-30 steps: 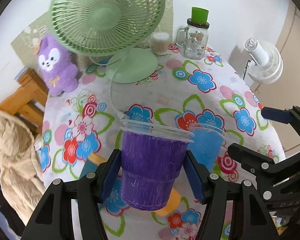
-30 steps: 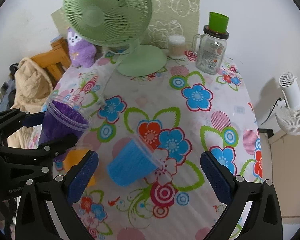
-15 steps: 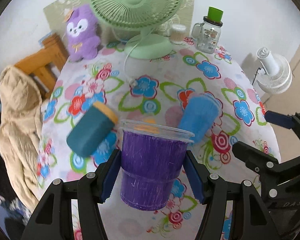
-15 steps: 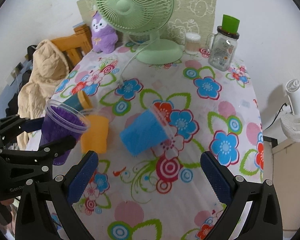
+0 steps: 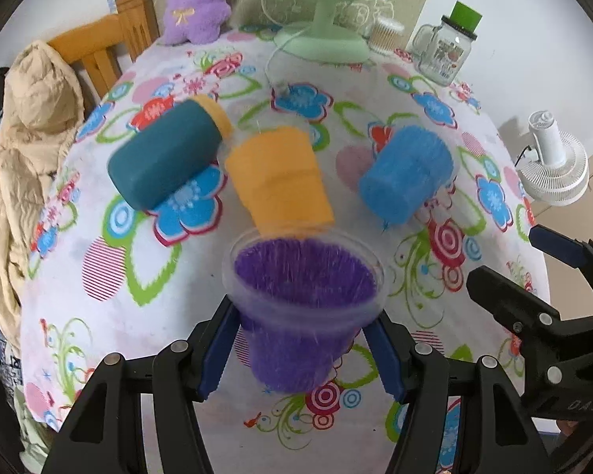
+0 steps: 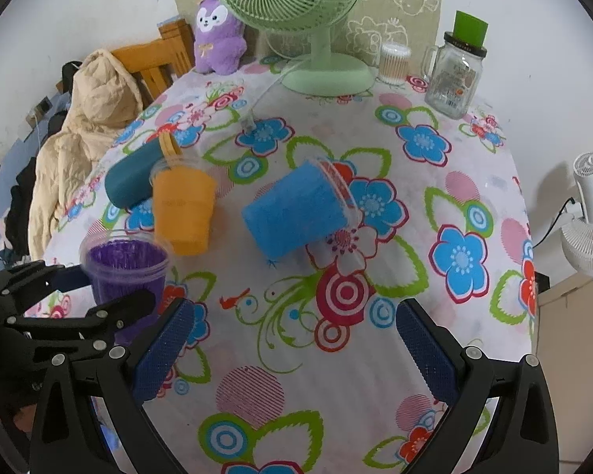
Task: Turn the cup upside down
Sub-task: 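Lift the purple cup with the left tool and stand it upright, then lower the purple cup onto the table and open the left tool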
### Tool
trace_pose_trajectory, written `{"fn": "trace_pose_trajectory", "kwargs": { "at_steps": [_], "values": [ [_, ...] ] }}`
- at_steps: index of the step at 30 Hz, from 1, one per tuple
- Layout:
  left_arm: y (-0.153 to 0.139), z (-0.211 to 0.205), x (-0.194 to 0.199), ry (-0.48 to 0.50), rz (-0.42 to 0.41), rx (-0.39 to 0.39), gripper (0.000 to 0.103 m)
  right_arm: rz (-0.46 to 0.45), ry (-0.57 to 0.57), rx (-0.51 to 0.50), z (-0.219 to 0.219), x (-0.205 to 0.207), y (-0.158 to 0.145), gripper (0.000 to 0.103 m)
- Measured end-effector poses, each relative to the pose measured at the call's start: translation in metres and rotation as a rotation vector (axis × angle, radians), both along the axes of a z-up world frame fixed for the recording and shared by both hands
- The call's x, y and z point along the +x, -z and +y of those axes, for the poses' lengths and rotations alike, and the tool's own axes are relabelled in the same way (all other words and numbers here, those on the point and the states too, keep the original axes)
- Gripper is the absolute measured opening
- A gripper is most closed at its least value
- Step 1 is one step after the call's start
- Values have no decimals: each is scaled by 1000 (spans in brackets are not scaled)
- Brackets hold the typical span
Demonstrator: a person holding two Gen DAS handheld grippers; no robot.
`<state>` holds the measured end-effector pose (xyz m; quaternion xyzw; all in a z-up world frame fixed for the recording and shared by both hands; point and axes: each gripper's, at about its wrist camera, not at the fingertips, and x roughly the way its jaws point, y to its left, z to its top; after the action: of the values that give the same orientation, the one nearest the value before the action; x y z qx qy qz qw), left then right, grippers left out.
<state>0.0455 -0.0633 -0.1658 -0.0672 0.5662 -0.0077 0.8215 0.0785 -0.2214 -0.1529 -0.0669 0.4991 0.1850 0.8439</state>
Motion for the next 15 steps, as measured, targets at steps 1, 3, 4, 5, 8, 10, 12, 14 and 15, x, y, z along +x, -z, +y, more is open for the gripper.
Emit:
{"fn": "trace_pose_trajectory", "kwargs": {
  "at_steps": [1, 3, 4, 5, 8, 10, 12, 14, 15],
  "values": [
    [3, 0, 0, -3, 0, -1, 65, 1, -1, -5, 1, 0, 4, 103],
    [8, 1, 0, -11, -1, 3, 65, 10, -8, -15, 3, 0, 11, 103],
    [10, 1, 1, -17, 0, 1, 65, 15, -12, -19, 4, 0, 14, 103],
    [11, 2, 2, -27, -1, -1, 64, 19, -13, -21, 5, 1, 17, 103],
    [9, 3, -1, -38, -8, -1, 64, 29, -14, -20, 5, 3, 22, 103],
    [7, 3, -3, -37, -6, -3, 64, 30, -10, -17, 4, 4, 23, 103],
    [5, 2, -6, -33, 1, -2, 64, 29, -8, -14, 4, 5, 22, 103],
    [4, 1, -10, -26, 11, -2, 64, 25, -9, -13, 4, 6, 21, 103],
    [4, 0, -10, -24, 15, -4, 64, 23, -9, -13, 3, 6, 20, 103]
  ]
}}
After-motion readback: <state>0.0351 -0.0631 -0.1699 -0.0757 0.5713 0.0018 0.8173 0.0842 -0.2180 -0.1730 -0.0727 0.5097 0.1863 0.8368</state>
